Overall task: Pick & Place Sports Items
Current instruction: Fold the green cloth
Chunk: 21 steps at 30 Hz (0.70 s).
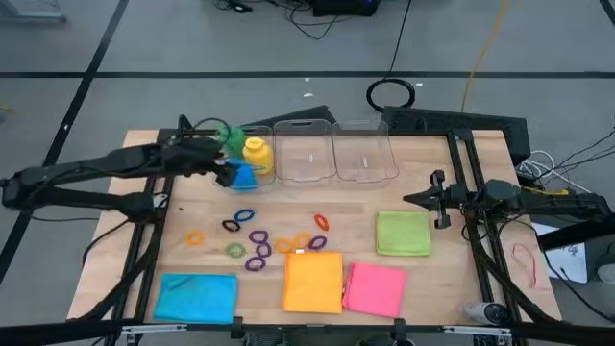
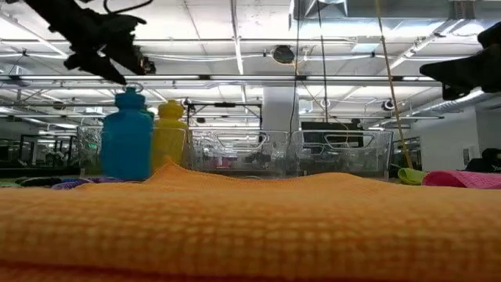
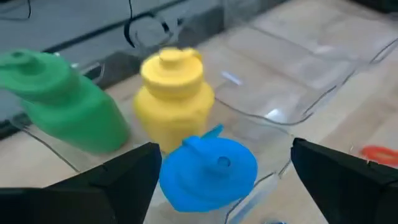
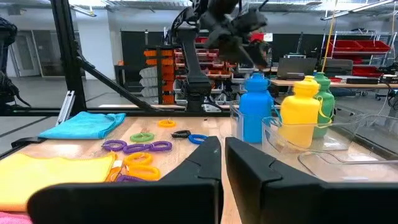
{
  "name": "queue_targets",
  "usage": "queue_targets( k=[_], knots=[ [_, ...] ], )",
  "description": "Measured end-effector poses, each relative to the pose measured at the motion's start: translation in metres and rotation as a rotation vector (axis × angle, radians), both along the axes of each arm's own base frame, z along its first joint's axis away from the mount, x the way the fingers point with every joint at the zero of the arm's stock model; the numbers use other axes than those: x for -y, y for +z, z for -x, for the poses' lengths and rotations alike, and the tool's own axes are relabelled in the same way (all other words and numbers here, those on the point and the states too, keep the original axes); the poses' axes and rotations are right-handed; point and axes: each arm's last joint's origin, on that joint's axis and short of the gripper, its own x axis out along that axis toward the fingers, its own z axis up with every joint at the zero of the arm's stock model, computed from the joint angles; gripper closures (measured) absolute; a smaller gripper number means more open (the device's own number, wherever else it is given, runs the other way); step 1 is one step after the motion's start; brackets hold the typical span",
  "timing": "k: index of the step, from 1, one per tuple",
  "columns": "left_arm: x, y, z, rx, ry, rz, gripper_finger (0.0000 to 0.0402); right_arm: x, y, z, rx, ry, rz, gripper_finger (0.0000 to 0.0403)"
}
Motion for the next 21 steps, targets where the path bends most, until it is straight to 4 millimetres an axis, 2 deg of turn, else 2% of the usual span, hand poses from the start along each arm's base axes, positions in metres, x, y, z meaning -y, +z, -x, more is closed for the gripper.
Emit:
queue_targets(
  k=[7, 13, 21],
  knots=[
    [0.007, 0.018, 0.019, 0.112, -0.030, -0.060, 0.0105, 0.000, 0.000, 0.000, 0.001, 0.000, 0.000, 0.0403],
    [0.016, 0.030, 0.028, 0.183, -0.122, -0.143, 0.0105, 0.000, 0.000, 0.000, 0.000, 0.000, 0.000, 0.0403],
    [0.033, 0.040, 0.027, 0.262, -0.366, -0.192, 0.0105, 0.000, 0.000, 0.000, 0.001, 0.000, 0.000, 0.0403]
  ],
)
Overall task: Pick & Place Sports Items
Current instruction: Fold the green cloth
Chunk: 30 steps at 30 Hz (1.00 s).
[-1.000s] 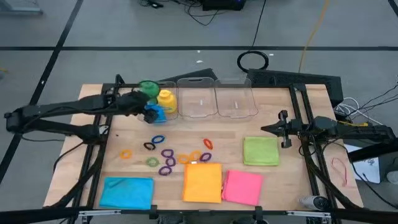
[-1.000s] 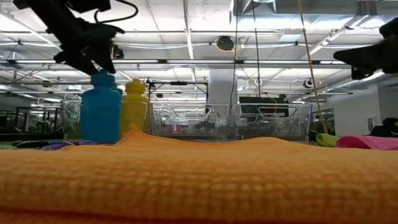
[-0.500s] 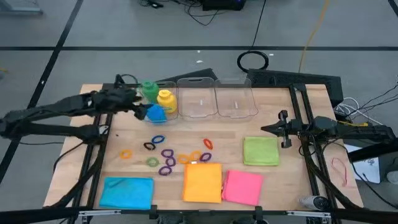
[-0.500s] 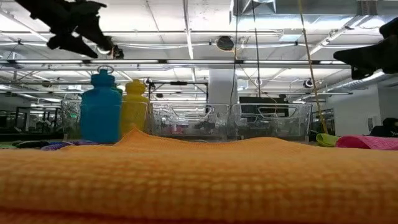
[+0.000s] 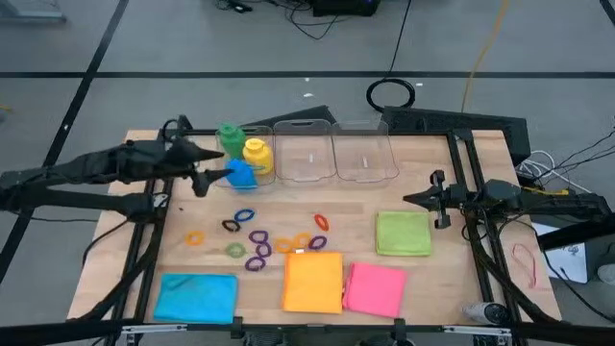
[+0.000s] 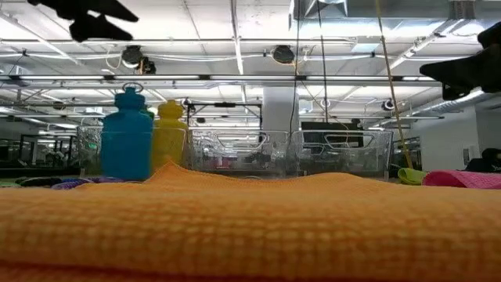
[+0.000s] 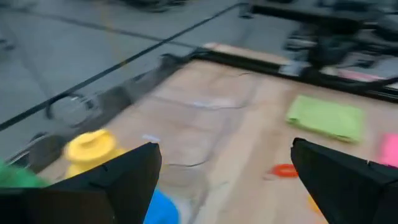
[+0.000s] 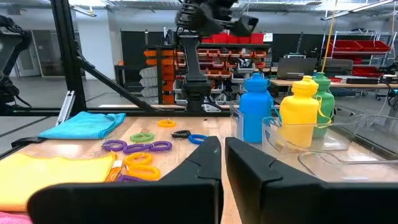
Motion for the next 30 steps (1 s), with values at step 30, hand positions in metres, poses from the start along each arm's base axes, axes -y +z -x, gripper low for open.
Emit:
queue_targets(
  k=[30],
  knots=[
    [0.050, 0.005, -0.004, 0.050, -0.515, -0.039, 0.0105, 0.000, 0.000, 0.000, 0.000, 0.000, 0.000, 0.0403]
  ],
)
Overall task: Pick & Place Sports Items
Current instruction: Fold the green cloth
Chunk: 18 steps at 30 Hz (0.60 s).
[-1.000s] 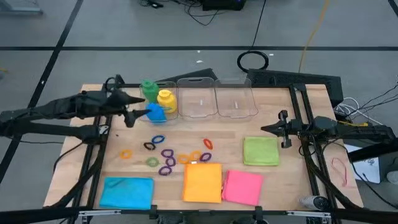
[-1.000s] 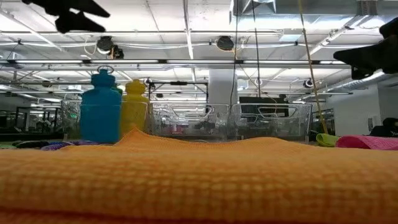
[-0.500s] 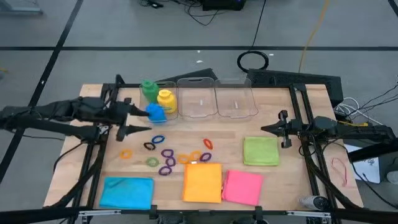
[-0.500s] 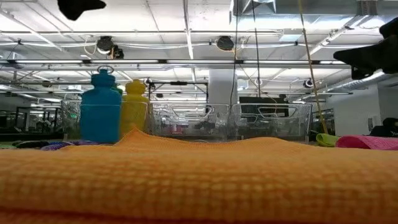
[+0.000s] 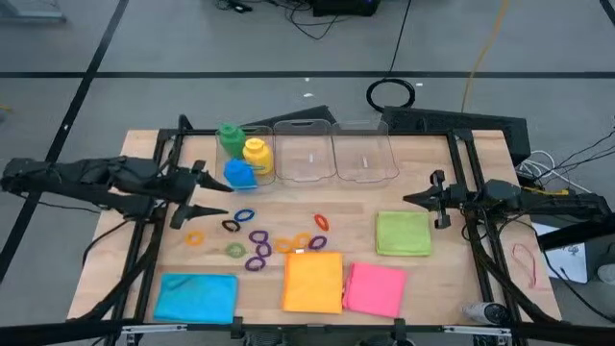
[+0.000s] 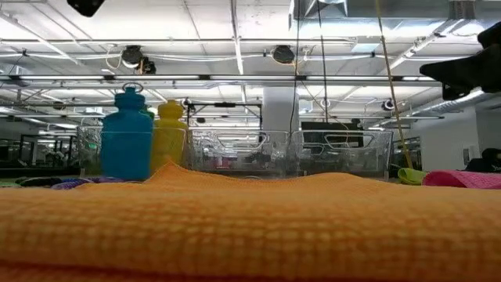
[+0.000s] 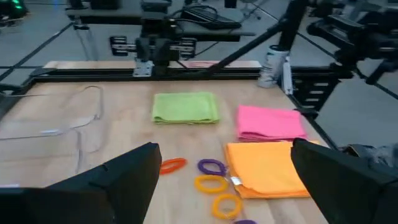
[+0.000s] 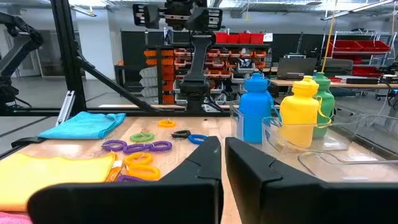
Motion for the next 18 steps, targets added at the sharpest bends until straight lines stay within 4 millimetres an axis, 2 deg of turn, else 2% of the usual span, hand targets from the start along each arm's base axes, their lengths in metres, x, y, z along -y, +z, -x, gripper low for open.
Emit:
queue_targets(
  k=[9, 18],
  knots=[
    [0.013, -0.008, -0.012, -0.056, -0.070, -0.023, 0.0105, 0.000, 0.000, 0.000, 0.000, 0.000, 0.000, 0.0403],
    [0.020, -0.029, -0.036, -0.229, -0.050, 0.075, 0.0105, 0.000, 0.000, 0.000, 0.000, 0.000, 0.000, 0.0403]
  ],
)
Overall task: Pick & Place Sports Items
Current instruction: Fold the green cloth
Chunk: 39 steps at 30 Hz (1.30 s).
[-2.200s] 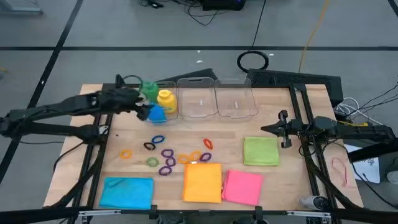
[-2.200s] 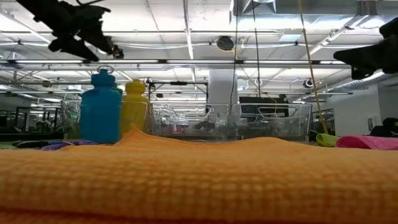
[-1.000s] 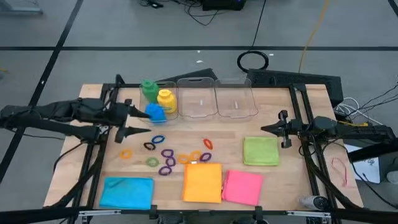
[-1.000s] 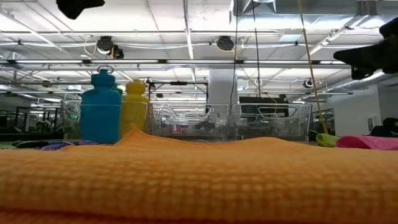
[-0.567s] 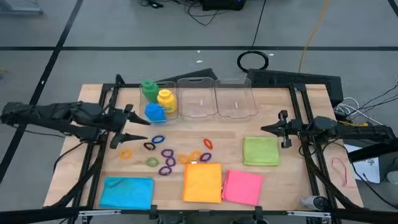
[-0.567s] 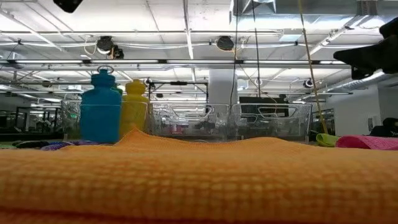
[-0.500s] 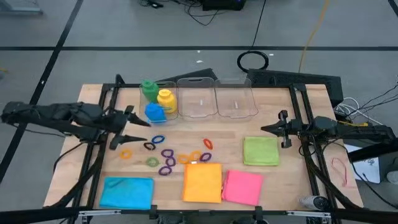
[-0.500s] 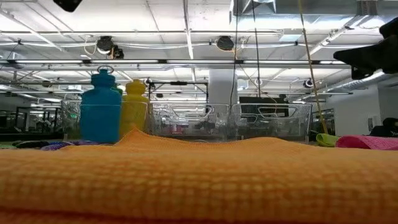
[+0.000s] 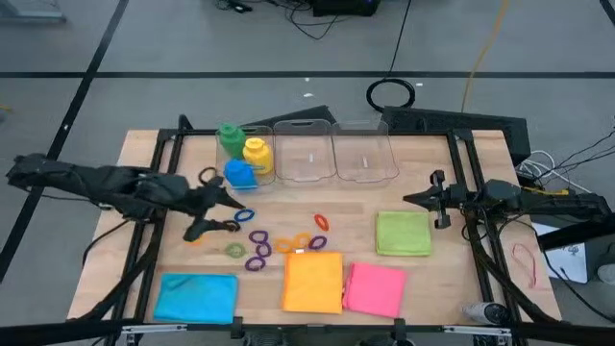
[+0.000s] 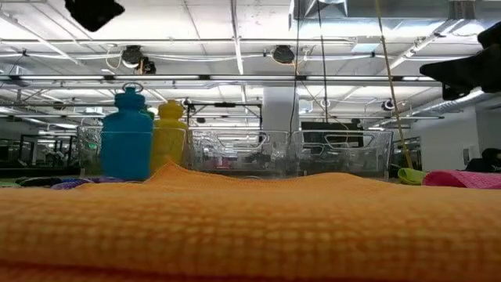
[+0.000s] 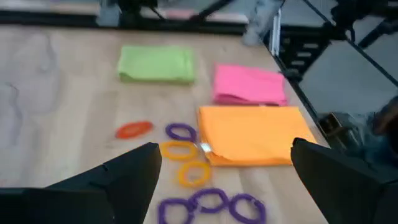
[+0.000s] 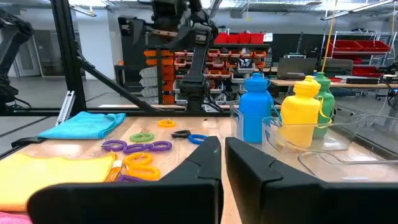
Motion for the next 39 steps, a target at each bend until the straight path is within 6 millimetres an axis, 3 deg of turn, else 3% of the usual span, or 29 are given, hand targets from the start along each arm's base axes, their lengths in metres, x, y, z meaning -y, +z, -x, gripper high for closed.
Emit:
queue_targets(
  k=[4, 10, 16, 21, 27, 33, 39],
  knots=[
    [0.007, -0.014, -0.017, -0.092, -0.068, 0.064, 0.0105, 0.000, 0.000, 0.000, 0.000, 0.000, 0.000, 0.0403],
    [0.018, -0.039, -0.046, -0.278, -0.023, 0.270, 0.0105, 0.000, 0.000, 0.000, 0.000, 0.000, 0.000, 0.0403],
    [0.037, -0.062, -0.079, -0.239, -0.118, 0.216, 0.0105, 0.000, 0.000, 0.000, 0.000, 0.000, 0.000, 0.0403],
    [0.022, -0.057, -0.090, -0.108, -0.117, 0.124, 0.0105, 0.000, 0.000, 0.000, 0.000, 0.000, 0.000, 0.0403],
    [0.009, -0.017, -0.052, 0.109, -0.151, -0.005, 0.0105, 0.000, 0.000, 0.000, 0.000, 0.000, 0.000, 0.0403],
    [-0.005, -0.001, -0.003, 0.310, -0.095, -0.106, 0.0105, 0.000, 0.000, 0.000, 0.000, 0.000, 0.000, 0.0403],
    [-0.016, -0.005, 0.031, 0.425, 0.018, -0.135, 0.0105, 0.000, 0.002, 0.000, 0.021, -0.001, 0.000, 0.0403]
  ],
)
